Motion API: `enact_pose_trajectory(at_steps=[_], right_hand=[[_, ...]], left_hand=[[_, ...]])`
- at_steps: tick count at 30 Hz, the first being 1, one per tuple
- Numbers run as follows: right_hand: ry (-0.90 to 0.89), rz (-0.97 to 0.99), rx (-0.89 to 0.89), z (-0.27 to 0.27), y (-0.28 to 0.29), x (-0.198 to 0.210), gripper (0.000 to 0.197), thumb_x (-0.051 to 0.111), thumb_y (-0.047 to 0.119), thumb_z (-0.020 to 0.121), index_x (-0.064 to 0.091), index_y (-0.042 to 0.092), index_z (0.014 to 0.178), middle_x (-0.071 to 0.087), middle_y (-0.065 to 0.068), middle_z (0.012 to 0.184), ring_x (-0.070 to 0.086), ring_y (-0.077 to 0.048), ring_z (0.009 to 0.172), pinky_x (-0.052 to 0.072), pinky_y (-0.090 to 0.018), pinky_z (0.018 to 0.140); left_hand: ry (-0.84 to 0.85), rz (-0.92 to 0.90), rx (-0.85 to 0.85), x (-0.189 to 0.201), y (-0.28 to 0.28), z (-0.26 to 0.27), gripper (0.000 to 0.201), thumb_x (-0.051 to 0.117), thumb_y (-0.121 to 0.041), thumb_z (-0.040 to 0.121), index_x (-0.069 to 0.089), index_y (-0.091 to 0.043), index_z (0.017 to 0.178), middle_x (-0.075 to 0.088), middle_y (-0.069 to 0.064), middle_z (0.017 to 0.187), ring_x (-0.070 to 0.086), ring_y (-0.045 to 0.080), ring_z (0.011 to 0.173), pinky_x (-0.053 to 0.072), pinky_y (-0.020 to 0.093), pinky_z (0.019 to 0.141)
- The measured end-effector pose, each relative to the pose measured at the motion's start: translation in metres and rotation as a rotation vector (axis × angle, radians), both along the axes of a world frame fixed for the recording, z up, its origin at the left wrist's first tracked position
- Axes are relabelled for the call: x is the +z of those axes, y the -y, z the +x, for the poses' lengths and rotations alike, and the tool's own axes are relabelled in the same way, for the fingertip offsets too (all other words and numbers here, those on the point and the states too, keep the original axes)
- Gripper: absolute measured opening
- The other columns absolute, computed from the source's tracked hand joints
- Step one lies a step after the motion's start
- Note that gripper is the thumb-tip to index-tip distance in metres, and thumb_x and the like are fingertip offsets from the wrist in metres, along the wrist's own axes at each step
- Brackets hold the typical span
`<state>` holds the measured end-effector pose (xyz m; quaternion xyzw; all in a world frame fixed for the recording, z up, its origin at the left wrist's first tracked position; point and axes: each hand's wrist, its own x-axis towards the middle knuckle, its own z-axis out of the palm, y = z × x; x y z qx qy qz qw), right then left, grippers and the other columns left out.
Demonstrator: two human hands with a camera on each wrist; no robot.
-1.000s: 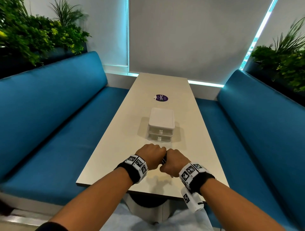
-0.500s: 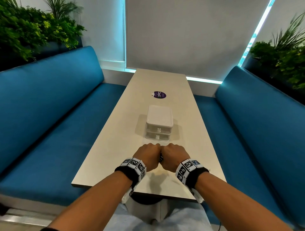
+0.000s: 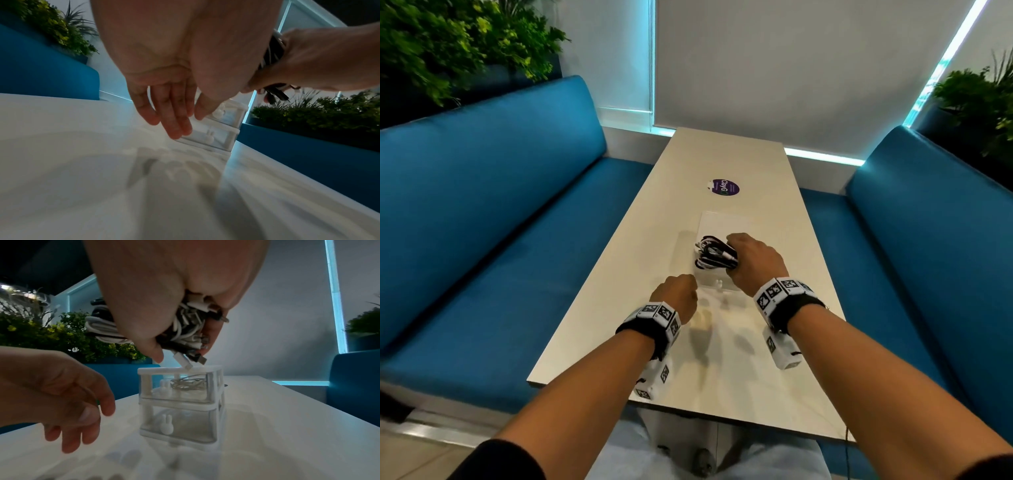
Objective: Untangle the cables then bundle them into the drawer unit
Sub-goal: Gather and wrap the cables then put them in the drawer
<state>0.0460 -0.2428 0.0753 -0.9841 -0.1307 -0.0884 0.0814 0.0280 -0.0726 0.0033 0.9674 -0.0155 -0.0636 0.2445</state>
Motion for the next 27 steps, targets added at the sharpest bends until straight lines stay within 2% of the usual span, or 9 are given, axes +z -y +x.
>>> enact_pose_trajectory(at_steps=[3,6,8,11,13,16,22,25,27], right_hand=[[-0.113,-0.008,-0.020,0.006,-0.004,-0.004,0.017,0.059,0.019,0.078,0.059,0.025,0.094,0.065,0.001,0.087,0.063,-0.029,0.081,0.049,-0.032,0.064],[-0.126,0.049,-0.058,0.004,0.000,-0.006,0.019,0.059,0.019,0.078,0.063,0.024,0.095,0.066,-0.002,0.083,0.060,-0.030,0.076,0.051,-0.033,0.065],[-0.103,0.059,-0.046,0.000,0.004,-0.006,0.017,0.061,0.020,0.077,0.063,0.024,0.093,0.065,-0.001,0.081,0.059,-0.029,0.074,0.052,-0.033,0.065],[-0.109,0.027,0.002,-0.010,0.007,-0.004,0.011,0.064,0.022,0.075,0.059,0.025,0.084,0.064,0.002,0.078,0.060,-0.028,0.074,0.048,-0.031,0.061],[-0.116,0.030,0.008,-0.018,0.007,-0.005,0.012,0.065,0.024,0.074,0.058,0.027,0.083,0.065,0.002,0.079,0.060,-0.027,0.074,0.049,-0.031,0.061],[-0.113,0.024,0.021,-0.030,0.005,-0.005,0.013,0.066,0.026,0.074,0.058,0.027,0.085,0.066,0.003,0.079,0.061,-0.026,0.074,0.050,-0.031,0.062],[-0.106,0.038,-0.025,-0.044,-0.002,-0.004,0.012,0.065,0.026,0.075,0.061,0.024,0.086,0.065,0.003,0.077,0.061,-0.024,0.072,0.052,-0.032,0.063],[-0.117,0.052,-0.058,-0.045,-0.004,-0.003,0.015,0.068,0.026,0.074,0.063,0.025,0.088,0.066,0.002,0.078,0.062,-0.025,0.073,0.053,-0.032,0.064],[-0.125,0.061,-0.071,-0.046,-0.006,-0.003,0.018,0.070,0.026,0.073,0.063,0.025,0.089,0.067,0.001,0.079,0.063,-0.026,0.074,0.054,-0.033,0.064]], left_hand=[[-0.027,0.001,-0.007,-0.009,0.008,0.000,0.030,0.047,-0.018,0.094,0.070,-0.025,0.113,0.066,0.008,0.117,0.064,0.031,0.103,0.052,0.033,0.084],[-0.053,0.033,-0.026,-0.019,0.014,-0.002,0.027,0.047,-0.020,0.092,0.071,-0.020,0.104,0.068,0.009,0.107,0.065,0.032,0.094,0.049,0.032,0.073],[-0.054,0.043,-0.031,-0.023,0.017,-0.006,0.027,0.046,-0.023,0.092,0.071,-0.018,0.098,0.070,0.009,0.101,0.066,0.032,0.088,0.051,0.032,0.071],[-0.066,0.043,-0.026,-0.026,0.023,-0.012,0.032,0.046,-0.038,0.094,0.068,-0.016,0.087,0.070,0.007,0.092,0.064,0.028,0.079,0.052,0.033,0.071],[-0.064,0.062,-0.015,-0.026,0.030,-0.017,0.045,0.047,-0.055,0.093,0.065,-0.017,0.076,0.068,0.005,0.085,0.063,0.026,0.075,0.052,0.032,0.070],[-0.031,0.113,0.005,-0.027,0.036,-0.024,0.049,0.047,-0.062,0.092,0.066,-0.018,0.084,0.065,0.004,0.091,0.065,0.025,0.082,0.053,0.034,0.075],[0.046,0.174,-0.008,-0.023,0.042,-0.037,0.042,0.045,-0.052,0.096,0.063,-0.015,0.104,0.066,0.006,0.105,0.065,0.028,0.095,0.053,0.036,0.080],[0.059,0.201,-0.047,-0.018,0.041,-0.043,0.039,0.044,-0.049,0.095,0.063,-0.015,0.100,0.066,0.005,0.102,0.065,0.027,0.091,0.054,0.036,0.079],[0.066,0.207,-0.091,-0.016,0.037,-0.050,0.036,0.046,-0.047,0.093,0.060,-0.015,0.090,0.066,0.006,0.097,0.065,0.027,0.086,0.054,0.034,0.074]])
